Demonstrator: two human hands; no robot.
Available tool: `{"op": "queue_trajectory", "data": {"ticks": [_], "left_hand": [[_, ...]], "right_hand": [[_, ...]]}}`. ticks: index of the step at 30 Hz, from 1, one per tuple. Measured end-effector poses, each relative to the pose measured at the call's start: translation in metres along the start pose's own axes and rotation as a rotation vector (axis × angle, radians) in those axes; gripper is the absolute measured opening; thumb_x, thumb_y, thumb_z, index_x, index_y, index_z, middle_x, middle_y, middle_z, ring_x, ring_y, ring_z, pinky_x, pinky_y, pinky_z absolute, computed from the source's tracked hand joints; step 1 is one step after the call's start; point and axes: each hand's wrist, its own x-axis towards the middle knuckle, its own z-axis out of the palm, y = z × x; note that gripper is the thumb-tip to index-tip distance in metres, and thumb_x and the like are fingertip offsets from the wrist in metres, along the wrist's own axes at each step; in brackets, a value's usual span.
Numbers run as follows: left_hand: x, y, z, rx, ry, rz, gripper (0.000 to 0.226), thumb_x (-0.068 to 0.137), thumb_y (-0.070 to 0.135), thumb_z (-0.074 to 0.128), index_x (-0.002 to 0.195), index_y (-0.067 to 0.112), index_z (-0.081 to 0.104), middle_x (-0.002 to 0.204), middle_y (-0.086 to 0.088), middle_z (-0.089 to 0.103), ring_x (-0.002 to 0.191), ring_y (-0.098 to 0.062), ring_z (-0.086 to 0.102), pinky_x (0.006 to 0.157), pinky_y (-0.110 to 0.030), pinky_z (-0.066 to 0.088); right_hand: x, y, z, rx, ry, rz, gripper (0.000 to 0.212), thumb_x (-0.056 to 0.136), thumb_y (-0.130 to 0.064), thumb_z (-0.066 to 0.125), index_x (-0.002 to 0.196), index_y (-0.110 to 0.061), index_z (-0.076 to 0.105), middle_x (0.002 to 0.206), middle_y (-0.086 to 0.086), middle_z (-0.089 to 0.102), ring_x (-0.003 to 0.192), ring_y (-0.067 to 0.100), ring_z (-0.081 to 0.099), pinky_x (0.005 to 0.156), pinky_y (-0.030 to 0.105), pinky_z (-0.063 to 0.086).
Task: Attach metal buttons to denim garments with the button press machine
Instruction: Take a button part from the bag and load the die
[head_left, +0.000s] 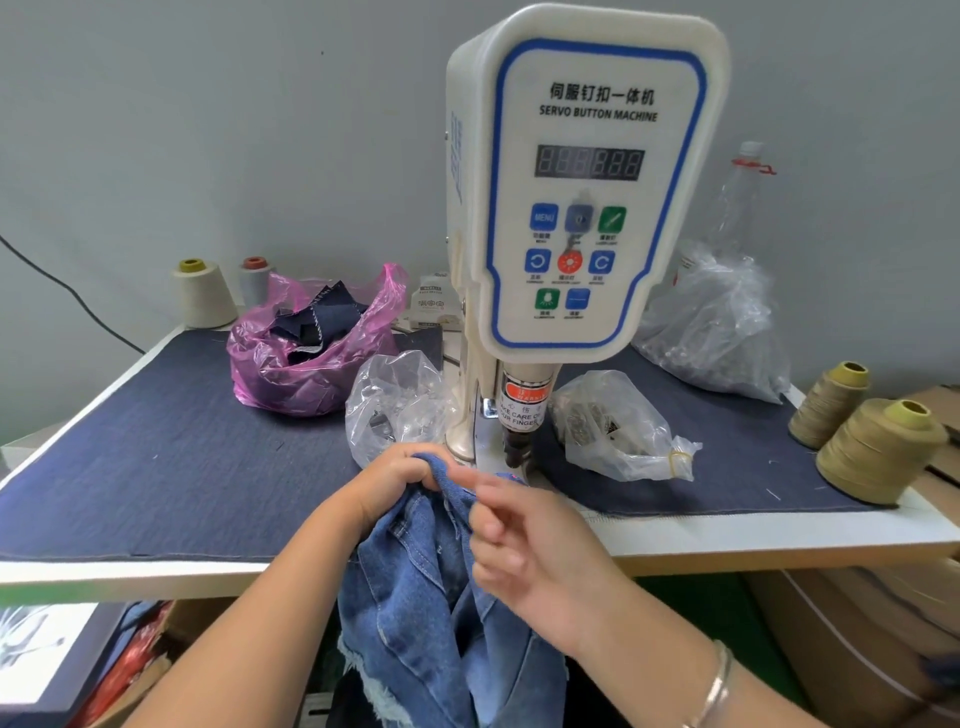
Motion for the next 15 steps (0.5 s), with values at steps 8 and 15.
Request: {"op": "queue_trajectory", "data": {"ticks": [8, 15], "left_hand": [[0.009, -0.02, 0.001, 0.32, 0.302, -0.059, 0.022, 0.101, 0.0, 0.036, 0.091, 0.004, 0.055, 0.083, 0.0, 0.056, 0.077, 0.004, 0.049, 0.062, 0.003, 0.036], [0.0, -0.016, 0.005, 0.333, 0.357, 0.11, 0.023, 0.092, -0.012, 0.046, 0.099, 0.007, 0.057, 0.09, 0.01, 0.049, 0.078, -0.001, 0.046, 0.058, 0.0, 0.035]], "right_hand": [[0.077, -0.003, 0.057, -0.997, 0.195, -0.438, 0.028, 0.093, -0.009, 0.047, 0.108, -0.012, 0.071, 0.097, 0.005, 0.07, 0.089, 0.016, 0.062, 0.074, 0.02, 0.044], [0.131, -0.024, 0.084, -1.579, 0.182, -0.441, 0.03, 0.095, -0.002, 0.044, 0.118, -0.002, 0.063, 0.124, 0.015, 0.061, 0.116, 0.03, 0.056, 0.094, 0.034, 0.047]]}}
